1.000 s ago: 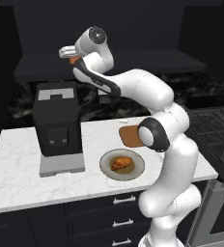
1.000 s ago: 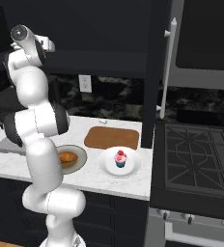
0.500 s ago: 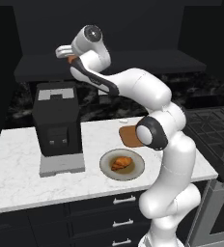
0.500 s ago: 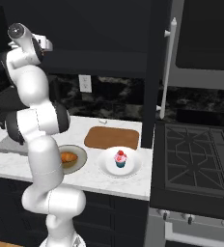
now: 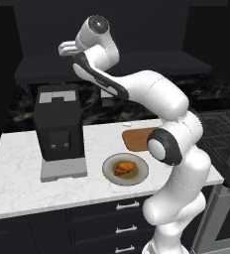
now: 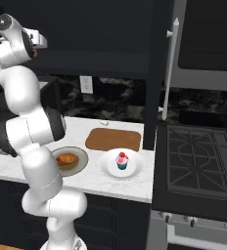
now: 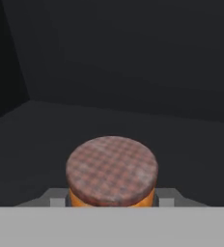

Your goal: From the different types of pastries on the counter, select a croissant and place it on the cutting board. Then retrieve a jar of jam from the cabinet and place it alongside the croissant on the cutting board.

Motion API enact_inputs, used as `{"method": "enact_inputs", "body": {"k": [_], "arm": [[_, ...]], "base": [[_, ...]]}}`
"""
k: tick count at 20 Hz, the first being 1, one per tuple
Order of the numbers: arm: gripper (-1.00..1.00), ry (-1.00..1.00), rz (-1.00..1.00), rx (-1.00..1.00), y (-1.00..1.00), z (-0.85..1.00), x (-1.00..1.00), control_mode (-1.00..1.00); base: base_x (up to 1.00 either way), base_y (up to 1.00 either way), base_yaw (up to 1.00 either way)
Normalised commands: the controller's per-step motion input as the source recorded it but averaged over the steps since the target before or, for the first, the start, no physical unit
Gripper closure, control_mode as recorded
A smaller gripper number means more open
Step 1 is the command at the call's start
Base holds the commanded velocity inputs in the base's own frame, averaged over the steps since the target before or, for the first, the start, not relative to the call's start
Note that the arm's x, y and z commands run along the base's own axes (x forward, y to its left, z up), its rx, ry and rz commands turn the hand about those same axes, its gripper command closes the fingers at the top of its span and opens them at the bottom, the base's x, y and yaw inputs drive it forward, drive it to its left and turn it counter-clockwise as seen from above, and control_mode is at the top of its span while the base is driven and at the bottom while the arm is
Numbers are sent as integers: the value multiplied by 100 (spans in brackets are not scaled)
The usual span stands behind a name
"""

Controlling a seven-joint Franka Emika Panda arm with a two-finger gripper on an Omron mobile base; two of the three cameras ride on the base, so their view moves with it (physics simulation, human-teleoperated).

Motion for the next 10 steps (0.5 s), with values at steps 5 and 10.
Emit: {"method": "enact_inputs", "body": {"k": [5,10], "arm": [[100,0,0,0,-51,4,-100,-100],[100,0,1,1,-61,2,-100,-100]], "base": [[0,0,0],[0,0,0]]}}
